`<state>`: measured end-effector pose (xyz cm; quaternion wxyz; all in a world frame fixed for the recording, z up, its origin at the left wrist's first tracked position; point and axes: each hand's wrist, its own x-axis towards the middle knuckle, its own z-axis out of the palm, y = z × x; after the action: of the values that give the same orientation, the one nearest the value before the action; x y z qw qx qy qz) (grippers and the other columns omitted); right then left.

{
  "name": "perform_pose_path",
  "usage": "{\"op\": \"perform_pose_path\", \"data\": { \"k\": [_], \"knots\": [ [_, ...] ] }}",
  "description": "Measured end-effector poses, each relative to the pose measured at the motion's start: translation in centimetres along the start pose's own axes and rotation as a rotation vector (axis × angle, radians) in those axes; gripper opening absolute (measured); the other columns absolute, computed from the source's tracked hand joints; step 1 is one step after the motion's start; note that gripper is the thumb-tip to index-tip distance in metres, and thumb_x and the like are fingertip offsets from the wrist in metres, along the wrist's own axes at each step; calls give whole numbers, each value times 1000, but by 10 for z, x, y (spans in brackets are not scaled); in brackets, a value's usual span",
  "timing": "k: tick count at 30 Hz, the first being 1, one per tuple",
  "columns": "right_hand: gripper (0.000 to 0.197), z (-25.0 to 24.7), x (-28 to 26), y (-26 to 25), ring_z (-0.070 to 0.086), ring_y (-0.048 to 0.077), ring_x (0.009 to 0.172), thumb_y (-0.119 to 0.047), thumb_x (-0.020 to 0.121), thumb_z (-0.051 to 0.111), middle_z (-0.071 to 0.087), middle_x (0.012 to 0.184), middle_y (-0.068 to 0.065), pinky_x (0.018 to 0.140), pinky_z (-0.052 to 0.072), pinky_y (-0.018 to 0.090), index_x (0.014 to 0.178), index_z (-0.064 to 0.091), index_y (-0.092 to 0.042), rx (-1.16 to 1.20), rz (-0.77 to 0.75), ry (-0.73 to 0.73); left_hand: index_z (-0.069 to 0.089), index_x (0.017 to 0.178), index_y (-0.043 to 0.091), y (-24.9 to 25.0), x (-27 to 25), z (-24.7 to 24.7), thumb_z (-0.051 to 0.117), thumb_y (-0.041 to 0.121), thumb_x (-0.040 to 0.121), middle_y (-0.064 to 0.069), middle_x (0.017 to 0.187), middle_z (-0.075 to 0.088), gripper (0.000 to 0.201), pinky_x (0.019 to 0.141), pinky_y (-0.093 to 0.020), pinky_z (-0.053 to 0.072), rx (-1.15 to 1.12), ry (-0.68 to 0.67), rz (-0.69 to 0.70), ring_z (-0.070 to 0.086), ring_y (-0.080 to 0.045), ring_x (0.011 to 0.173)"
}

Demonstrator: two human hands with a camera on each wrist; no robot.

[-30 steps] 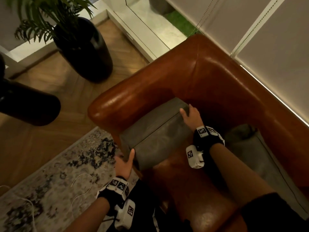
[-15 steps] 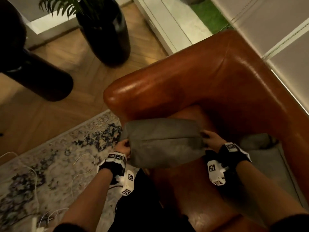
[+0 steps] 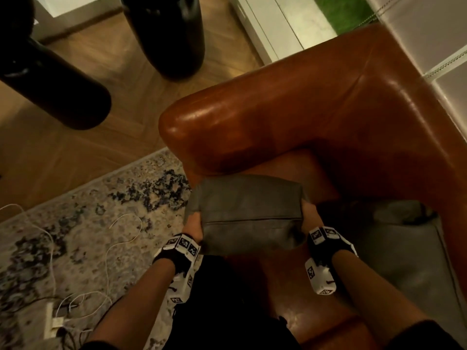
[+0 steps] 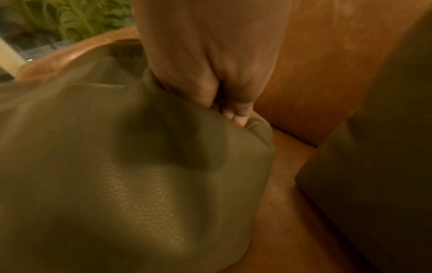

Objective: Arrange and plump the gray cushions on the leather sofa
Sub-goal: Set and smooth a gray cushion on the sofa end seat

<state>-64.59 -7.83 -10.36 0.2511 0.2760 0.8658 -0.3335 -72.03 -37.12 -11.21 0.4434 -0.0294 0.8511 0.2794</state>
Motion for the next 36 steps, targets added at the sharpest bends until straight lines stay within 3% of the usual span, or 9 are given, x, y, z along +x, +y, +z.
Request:
{"op": "perform_pose_path", "data": {
  "k": [6, 13, 18, 21, 23, 25, 30, 33, 36],
  "knots": [
    [26, -43, -10, 25, 61, 38, 106, 0, 87, 57, 64, 113, 26, 92, 45, 40, 112, 62, 5, 5, -1, 184, 56, 111, -3, -1, -22, -46, 49, -5, 89, -13, 109, 58, 23, 89, -37, 41, -135, 186, 162, 54, -25, 104],
    [20, -112, -26, 12, 65, 12, 70, -9, 94, 49, 65, 85, 6, 61, 56, 19, 103, 63, 3, 893, 188, 187, 44, 99, 10, -6, -24, -109, 39, 3, 96, -10, 89, 55, 9, 87, -33, 47, -522, 576, -70, 54, -26, 97],
    [33, -125, -63, -43, 60, 21, 108, -18, 87, 52, 65, 115, 9, 83, 55, 25, 115, 61, -1, 1397, 109, 18, 54, 115, 5, 36, -43, -100, 43, 22, 97, -16, 112, 60, 27, 84, -32, 41, -416, 500, 83, 56, -32, 107],
    [45, -98, -84, -100, 65, 18, 99, -20, 75, 61, 69, 106, 9, 84, 53, 24, 114, 59, 2, 1460, -2, -31, 57, 106, 4, 96, -83, -86, 41, 31, 96, -11, 84, 61, 33, 60, -27, 54, -654, 215, 277, 60, -29, 79],
    [28, -62, -98, -143, 65, 15, 89, -12, 79, 65, 70, 100, 12, 84, 53, 26, 105, 63, -2, 1281, -139, 14, 58, 100, 8, 120, -100, -73, 45, 43, 89, -9, 81, 58, 39, 55, -26, 57, -726, 92, 302, 59, -21, 75],
    [18, -25, -104, -175, 62, 2, 85, -2, 89, 55, 67, 100, 5, 82, 49, 15, 104, 63, -10, 981, -268, 84, 54, 102, 16, 119, -101, -64, 57, 58, 76, 0, 91, 61, 50, 71, -23, 55, -583, 133, 274, 59, -14, 86],
    [36, 26, -79, -184, 62, -10, 84, -2, 96, 40, 61, 122, 13, 89, 46, 16, 132, 46, -1, 628, -501, -332, 57, 118, 14, 55, -66, -87, 65, 51, 77, -9, 119, 64, 56, 102, -45, 44, -569, 370, 23, 59, -27, 113],
    [33, 16, -56, -154, 60, 11, 97, -16, 94, 42, 66, 112, 15, 91, 45, 32, 119, 59, -5, 356, -525, 161, 53, 123, 7, 33, -62, -106, 59, 43, 86, -16, 125, 59, 52, 101, -42, 43, -452, 516, -2, 55, -33, 115],
    [28, -3, -26, -99, 52, 39, 104, -18, 91, 45, 59, 110, 23, 90, 39, 44, 110, 59, -3, 188, -163, 536, 47, 127, 4, 21, -59, -119, 51, 50, 88, -21, 131, 51, 60, 101, -43, 37, -367, 563, -43, 48, -37, 121]
  ]
}}
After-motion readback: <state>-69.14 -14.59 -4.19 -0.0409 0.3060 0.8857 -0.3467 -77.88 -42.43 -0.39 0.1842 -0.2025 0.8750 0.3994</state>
